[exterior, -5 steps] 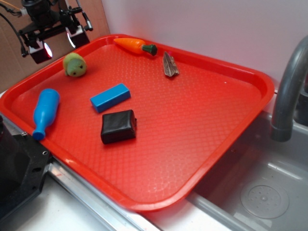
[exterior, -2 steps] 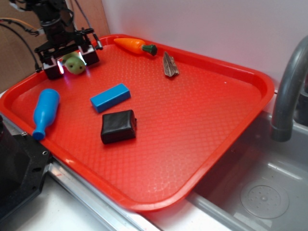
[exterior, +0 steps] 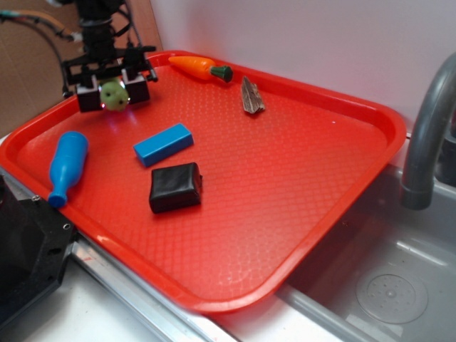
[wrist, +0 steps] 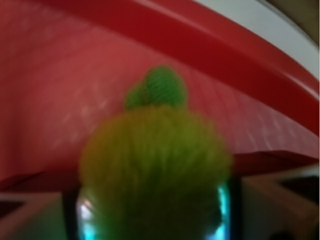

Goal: Grab the green animal.

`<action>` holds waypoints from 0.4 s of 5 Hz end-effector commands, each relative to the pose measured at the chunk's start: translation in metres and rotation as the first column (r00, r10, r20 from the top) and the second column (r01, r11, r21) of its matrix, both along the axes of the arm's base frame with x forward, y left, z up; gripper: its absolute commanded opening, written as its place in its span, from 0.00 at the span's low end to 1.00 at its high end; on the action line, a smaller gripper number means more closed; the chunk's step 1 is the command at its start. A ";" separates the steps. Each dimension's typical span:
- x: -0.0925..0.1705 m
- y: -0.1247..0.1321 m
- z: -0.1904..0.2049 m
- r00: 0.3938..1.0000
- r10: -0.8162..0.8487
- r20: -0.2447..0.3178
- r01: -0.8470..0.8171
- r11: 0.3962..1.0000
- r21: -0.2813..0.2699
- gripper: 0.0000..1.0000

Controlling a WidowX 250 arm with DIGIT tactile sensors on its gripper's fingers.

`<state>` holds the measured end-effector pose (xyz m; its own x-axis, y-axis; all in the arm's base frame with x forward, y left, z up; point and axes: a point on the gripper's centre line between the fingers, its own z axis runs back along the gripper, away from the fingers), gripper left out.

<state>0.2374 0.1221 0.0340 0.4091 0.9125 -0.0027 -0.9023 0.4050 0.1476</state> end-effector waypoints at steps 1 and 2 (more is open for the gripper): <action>-0.047 -0.069 0.123 0.886 -0.459 0.071 0.456 0.889 0.055 0.00; -0.058 -0.097 0.154 0.742 -0.661 0.107 0.660 0.749 0.051 0.00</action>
<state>0.1932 0.0031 0.1742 0.9149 0.4018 0.0397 -0.4038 0.9116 0.0772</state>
